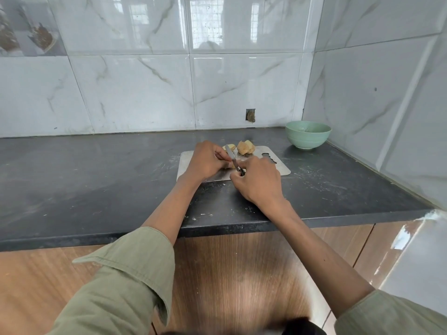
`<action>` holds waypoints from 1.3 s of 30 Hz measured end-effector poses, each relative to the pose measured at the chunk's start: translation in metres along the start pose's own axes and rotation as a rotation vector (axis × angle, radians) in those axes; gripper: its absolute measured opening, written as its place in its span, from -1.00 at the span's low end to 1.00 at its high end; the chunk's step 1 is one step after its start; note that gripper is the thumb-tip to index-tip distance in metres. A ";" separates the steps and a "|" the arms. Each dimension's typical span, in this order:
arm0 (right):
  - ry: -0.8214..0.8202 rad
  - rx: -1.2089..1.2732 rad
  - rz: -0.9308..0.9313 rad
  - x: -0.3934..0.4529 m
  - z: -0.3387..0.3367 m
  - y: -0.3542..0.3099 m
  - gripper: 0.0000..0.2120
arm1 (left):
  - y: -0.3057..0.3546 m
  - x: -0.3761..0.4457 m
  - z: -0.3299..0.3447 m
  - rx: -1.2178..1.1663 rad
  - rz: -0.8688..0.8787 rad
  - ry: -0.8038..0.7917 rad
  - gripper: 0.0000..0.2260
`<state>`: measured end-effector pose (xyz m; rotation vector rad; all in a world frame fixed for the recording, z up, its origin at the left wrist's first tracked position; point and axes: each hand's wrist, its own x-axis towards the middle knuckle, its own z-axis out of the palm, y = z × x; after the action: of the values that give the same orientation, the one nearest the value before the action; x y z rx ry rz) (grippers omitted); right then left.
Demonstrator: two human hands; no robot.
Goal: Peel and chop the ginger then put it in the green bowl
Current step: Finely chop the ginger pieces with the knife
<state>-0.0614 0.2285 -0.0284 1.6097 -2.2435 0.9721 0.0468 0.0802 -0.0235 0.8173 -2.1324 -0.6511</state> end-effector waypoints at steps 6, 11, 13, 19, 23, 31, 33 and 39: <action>-0.120 -0.080 -0.017 0.015 0.008 0.004 -0.77 | 0.000 -0.001 0.000 0.009 0.020 -0.013 -0.83; -0.083 -0.087 -0.008 0.016 0.011 0.003 -0.76 | 0.001 -0.001 0.000 0.012 0.011 -0.019 -0.86; -0.047 -0.063 0.015 0.013 0.015 0.003 -0.76 | 0.002 -0.002 -0.001 0.001 0.011 -0.022 -0.86; -0.001 -0.020 0.032 0.009 0.012 0.003 -0.80 | 0.003 -0.002 -0.001 0.018 -0.015 -0.006 -0.87; 0.023 -0.014 0.013 0.006 0.010 0.002 -0.80 | 0.003 -0.002 -0.001 0.025 -0.011 -0.003 -0.84; 0.046 0.025 -0.018 0.003 0.005 -0.001 -0.79 | -0.001 0.001 -0.001 -0.006 -0.006 -0.023 -0.78; 0.046 0.025 -0.024 0.002 0.005 -0.001 -0.78 | -0.002 0.001 0.000 -0.020 -0.012 -0.024 -0.80; 0.018 0.000 -0.008 0.004 0.008 -0.001 -0.78 | -0.002 0.001 0.000 -0.043 -0.018 -0.028 -0.72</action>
<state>-0.0607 0.2203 -0.0321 1.6021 -2.2236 0.9802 0.0473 0.0779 -0.0241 0.8088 -2.1312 -0.7194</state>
